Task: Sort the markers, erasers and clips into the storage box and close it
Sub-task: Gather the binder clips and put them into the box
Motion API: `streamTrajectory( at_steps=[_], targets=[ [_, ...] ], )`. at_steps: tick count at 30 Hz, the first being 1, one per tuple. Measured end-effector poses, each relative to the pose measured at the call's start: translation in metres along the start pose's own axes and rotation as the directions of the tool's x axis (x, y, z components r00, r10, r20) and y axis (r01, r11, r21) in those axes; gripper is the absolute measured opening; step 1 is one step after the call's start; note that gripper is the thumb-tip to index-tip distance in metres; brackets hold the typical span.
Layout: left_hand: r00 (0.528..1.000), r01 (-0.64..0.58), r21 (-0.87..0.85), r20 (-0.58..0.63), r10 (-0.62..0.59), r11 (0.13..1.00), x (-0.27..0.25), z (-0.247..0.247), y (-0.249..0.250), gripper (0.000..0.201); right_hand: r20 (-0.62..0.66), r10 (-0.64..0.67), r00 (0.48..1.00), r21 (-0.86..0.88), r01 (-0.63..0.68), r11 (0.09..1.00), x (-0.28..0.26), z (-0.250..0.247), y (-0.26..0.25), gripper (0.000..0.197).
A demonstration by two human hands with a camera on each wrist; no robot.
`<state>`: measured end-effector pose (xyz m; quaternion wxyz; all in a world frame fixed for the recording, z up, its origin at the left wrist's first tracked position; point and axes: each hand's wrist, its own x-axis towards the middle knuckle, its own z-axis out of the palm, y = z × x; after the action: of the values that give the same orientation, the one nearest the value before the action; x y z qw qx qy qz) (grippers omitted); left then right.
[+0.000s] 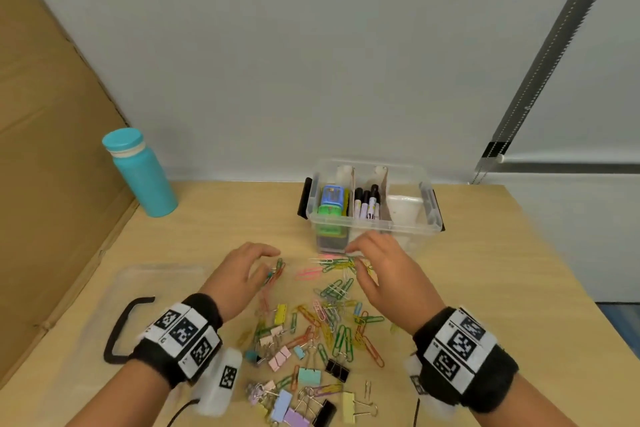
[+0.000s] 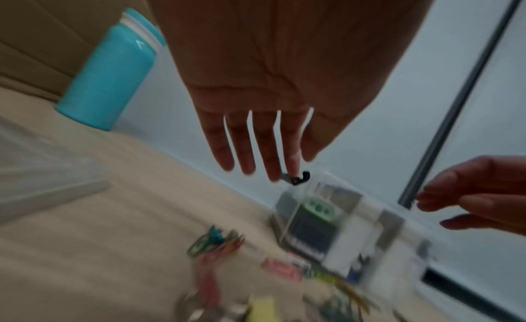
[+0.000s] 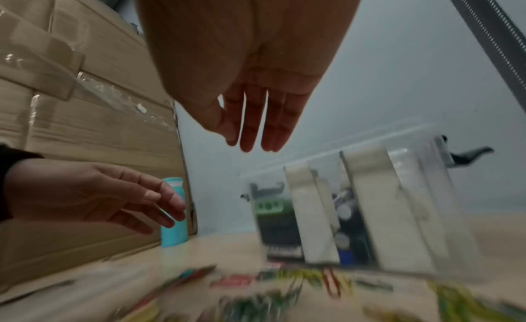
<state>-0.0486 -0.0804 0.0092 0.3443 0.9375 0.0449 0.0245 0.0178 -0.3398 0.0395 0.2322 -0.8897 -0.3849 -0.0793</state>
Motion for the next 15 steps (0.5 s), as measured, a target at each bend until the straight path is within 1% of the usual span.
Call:
streamTrajectory(
  at_steps=[2, 3, 5, 7, 9, 10, 14, 15],
  targets=[
    [0.986, 0.024, -0.012, 0.168, -0.022, 1.000, -0.019, 0.009, 0.000, 0.021, 0.180, -0.019, 0.984, 0.018, 0.016, 1.000, -0.018, 0.016, -0.004, 0.017],
    [0.972, 0.036, 0.010, 0.234, -0.038, 0.999, -0.024, 0.014, 0.002, 0.024, 0.283, -0.025, 0.959, 0.026, 0.018, 0.999, -0.025, 0.024, -0.007, 0.018],
    [0.949, 0.028, 0.082, 0.311, -0.052, 0.996, -0.028, 0.025, 0.007, 0.036, 0.451, -0.040, 0.891, 0.027, 0.032, 0.999, -0.035, 0.036, -0.015, 0.020],
    [0.940, -0.002, 0.155, 0.338, -0.052, 0.988, -0.025, 0.034, 0.009, 0.047, 0.555, -0.023, 0.832, 0.011, 0.020, 1.000, -0.038, 0.045, -0.020, 0.023],
    [0.936, -0.029, 0.251, 0.346, -0.062, 0.967, -0.021, 0.038, 0.009, 0.051, 0.617, 0.025, 0.787, -0.006, -0.028, 1.000, -0.038, 0.050, -0.021, 0.025],
    [0.935, -0.043, 0.296, 0.348, -0.066, 0.954, -0.018, 0.040, 0.010, 0.050, 0.628, 0.045, 0.777, -0.009, -0.051, 0.999, -0.039, 0.053, -0.021, 0.023],
    [0.934, -0.053, 0.387, 0.344, -0.091, 0.921, -0.009, 0.045, 0.009, 0.039, 0.618, 0.110, 0.778, 0.025, -0.160, 0.987, -0.043, 0.059, -0.017, 0.009],
    [0.936, -0.046, 0.392, 0.339, -0.098, 0.919, -0.008, 0.046, 0.008, 0.035, 0.613, 0.126, 0.780, 0.036, -0.187, 0.982, -0.044, 0.059, -0.015, 0.009]
  ],
)
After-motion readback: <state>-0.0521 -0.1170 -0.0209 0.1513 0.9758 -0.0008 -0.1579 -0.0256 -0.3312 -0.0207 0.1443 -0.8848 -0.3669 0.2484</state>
